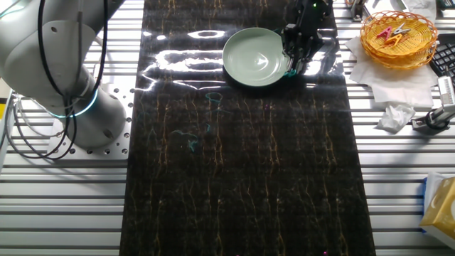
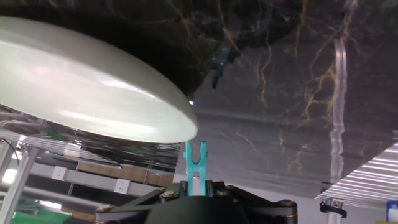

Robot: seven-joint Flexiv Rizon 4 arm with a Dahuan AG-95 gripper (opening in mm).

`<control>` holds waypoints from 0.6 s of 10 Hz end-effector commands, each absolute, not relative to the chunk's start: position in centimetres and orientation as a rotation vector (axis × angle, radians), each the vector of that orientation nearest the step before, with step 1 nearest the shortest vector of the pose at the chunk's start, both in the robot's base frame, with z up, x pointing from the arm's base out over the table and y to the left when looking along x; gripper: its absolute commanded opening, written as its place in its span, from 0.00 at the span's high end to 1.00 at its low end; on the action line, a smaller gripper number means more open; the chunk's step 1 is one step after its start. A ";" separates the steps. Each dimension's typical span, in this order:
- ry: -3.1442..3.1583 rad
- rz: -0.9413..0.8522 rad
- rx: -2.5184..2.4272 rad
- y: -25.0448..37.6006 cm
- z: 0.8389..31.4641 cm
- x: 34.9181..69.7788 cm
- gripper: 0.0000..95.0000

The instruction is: Use a clamp

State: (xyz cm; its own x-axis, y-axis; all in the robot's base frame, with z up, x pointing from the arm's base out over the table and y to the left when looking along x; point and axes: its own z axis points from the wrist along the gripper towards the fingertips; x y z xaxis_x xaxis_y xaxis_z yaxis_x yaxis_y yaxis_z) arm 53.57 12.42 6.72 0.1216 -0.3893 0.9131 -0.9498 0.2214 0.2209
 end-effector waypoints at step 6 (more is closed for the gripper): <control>-1.470 0.682 1.325 12.2 5.6 53.8 1.00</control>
